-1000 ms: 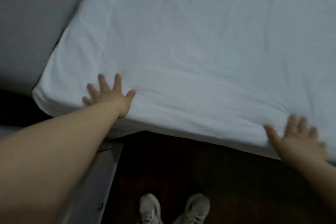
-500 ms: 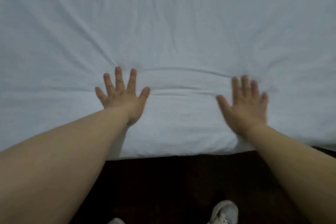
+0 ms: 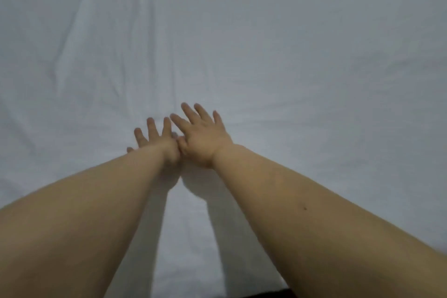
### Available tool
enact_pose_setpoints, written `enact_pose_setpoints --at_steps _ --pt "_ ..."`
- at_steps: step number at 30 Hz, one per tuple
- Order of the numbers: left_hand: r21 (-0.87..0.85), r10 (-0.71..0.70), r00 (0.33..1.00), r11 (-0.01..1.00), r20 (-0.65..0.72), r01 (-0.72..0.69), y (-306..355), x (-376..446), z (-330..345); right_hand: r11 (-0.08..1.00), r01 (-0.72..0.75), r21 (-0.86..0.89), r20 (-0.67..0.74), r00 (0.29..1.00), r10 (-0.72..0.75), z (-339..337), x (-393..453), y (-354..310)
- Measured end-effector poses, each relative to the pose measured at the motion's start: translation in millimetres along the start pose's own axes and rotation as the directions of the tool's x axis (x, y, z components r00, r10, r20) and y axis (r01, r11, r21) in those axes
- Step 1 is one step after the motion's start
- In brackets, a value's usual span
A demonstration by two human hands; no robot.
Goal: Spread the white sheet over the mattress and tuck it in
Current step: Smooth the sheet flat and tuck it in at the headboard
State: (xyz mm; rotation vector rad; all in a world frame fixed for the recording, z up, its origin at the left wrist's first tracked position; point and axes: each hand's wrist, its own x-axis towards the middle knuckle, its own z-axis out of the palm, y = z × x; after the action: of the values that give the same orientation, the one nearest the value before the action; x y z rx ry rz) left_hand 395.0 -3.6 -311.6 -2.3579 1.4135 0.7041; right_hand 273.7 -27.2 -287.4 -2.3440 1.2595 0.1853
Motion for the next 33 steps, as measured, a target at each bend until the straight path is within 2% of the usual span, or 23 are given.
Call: enact_pose_setpoints --at_steps 1,2,4,5,7,8,9,10,11,12,13,15,16,18,20,22,24,25,26,27,30,32,33 --pt "0.008 -0.008 1.0 1.0 -0.011 0.008 -1.1 0.6 14.4 0.999 0.019 -0.045 0.001 1.0 -0.019 14.8 0.0 17.0" --pt "0.009 -0.013 1.0 1.0 -0.028 0.013 -1.9 2.9 25.1 0.995 -0.057 -0.086 -0.047 0.998 0.053 30.5 -8.0 47.9" --pt "0.004 -0.034 0.999 0.999 0.011 0.034 -6.6 -2.8 23.7 0.93 -0.343 -0.133 -0.161 0.933 0.322 41.2 -46.0 117.5" --pt "0.001 -0.044 0.998 0.999 0.047 0.044 -5.9 -9.0 7.7 0.853 -0.506 -0.124 -0.169 0.858 0.485 30.0 -68.9 157.7" --pt "0.042 -0.004 1.0 0.999 0.019 0.003 -1.9 -6.7 -16.9 0.559 -0.829 -0.008 -0.142 0.554 0.82 -9.9 -107.1 218.5" --pt "0.057 0.018 1.0 0.998 0.003 -0.018 -1.6 -7.6 -28.8 0.416 -0.907 0.064 -0.127 0.406 0.905 -29.2 -116.8 237.0" --pt "0.058 0.041 0.998 0.998 -0.053 -0.038 -1.4 -0.2 -46.3 0.344 -0.931 0.118 -0.103 0.333 0.937 -57.0 -107.1 240.0" --pt "0.038 0.064 0.989 0.997 -0.13 -0.06 -1.0 9.7 -61.7 0.331 -0.93 0.158 -0.096 0.32 0.943 -74.0 -82.1 235.9" --pt "-0.002 0.062 0.976 0.998 -0.207 -0.064 -0.3 22.3 -76.6 0.365 -0.916 0.165 -0.113 0.35 0.93 -88.3 -50.5 222.4" --pt "-0.081 0.026 0.96 0.995 -0.277 -0.05 -1.0 32.3 -91.6 0.481 -0.865 0.142 -0.165 0.459 0.873 -92.7 -13.3 201.5" --pt "-0.141 -0.012 0.941 0.989 -0.337 -0.038 -3.0 48.5 -106.7 0.655 -0.752 0.079 -0.209 0.63 0.748 -97.6 33.4 168.9" --pt "-0.185 -0.1 0.912 0.982 -0.397 0.027 -10.7 92.6 -123.8 0.932 -0.362 -0.007 -0.171 0.919 0.356 -89.0 129.4 89.2" --pt "-0.169 -0.137 0.912 0.983 -0.386 0.076 -17.2 108.6 -122.4 0.987 -0.159 -0.008 -0.11 0.981 0.157 -81.5 164.2 39.1" --pt "-0.07 -0.183 0.92 0.983 -0.347 0.169 -32.2 139.6 -100.4 0.989 0.144 -0.032 0.011 0.99 -0.144 -58.2 202.9 -22.3" --pt "-0.067 -0.186 0.921 0.983 -0.342 0.173 -44.2 154.7 -70.7 0.971 0.216 -0.107 0.001 0.976 -0.217 -38.7 218.0 -13.8" --pt "-0.146 -0.186 0.905 0.979 -0.384 0.14 -46.7 165.1 -51.7 0.985 0.016 -0.169 -0.174 0.984 -0.046 -27.8 219.8 55.7" --pt "-0.163 -0.197 0.919 0.975 -0.342 0.148 -48.8 159.3 -54.4 0.927 -0.332 -0.175 -0.278 0.92 0.277 -49.7 188.9 158.5" --pt "-0.171 -0.181 0.927 0.977 -0.328 0.131 -49.1 157.2 -64.0 0.824 -0.552 -0.124 -0.301 0.813 0.499 -77.6 174.5 205.4" --pt "-0.173 -0.169 0.937 0.978 -0.305 0.12 -48.8 152.5 -69.3 0.677 -0.735 -0.036 -0.278 0.658 0.7 -100.4 159.6 244.0" --pt "-0.194 -0.159 0.936 0.976 -0.314 0.1 -49.6 149.2 -77.5 0.573 -0.818 0.038 -0.247 0.548 0.799 -123.7 158.6 261.8" --pt "-0.29 -0.187 0.833 0.956 -0.521 0.033 -67.0 154.7 -105.8 0.61 -0.792 0.039 -0.203 0.591 0.78 -147.4 188.6 240.5" --pt "-0.372 -0.314 0.758 0.923 -0.572 0.102 -95.4 175.4 -130.1 0.731 -0.677 -0.089 -0.287 0.72 0.632 -140.1 227.3 171.6" --pt "-0.376 -0.37 0.76 0.909 -0.534 0.179 -115.2 187.6 -137.0 0.828 -0.553 -0.094 -0.323 0.804 0.5 -131.5 251.4 129.1"
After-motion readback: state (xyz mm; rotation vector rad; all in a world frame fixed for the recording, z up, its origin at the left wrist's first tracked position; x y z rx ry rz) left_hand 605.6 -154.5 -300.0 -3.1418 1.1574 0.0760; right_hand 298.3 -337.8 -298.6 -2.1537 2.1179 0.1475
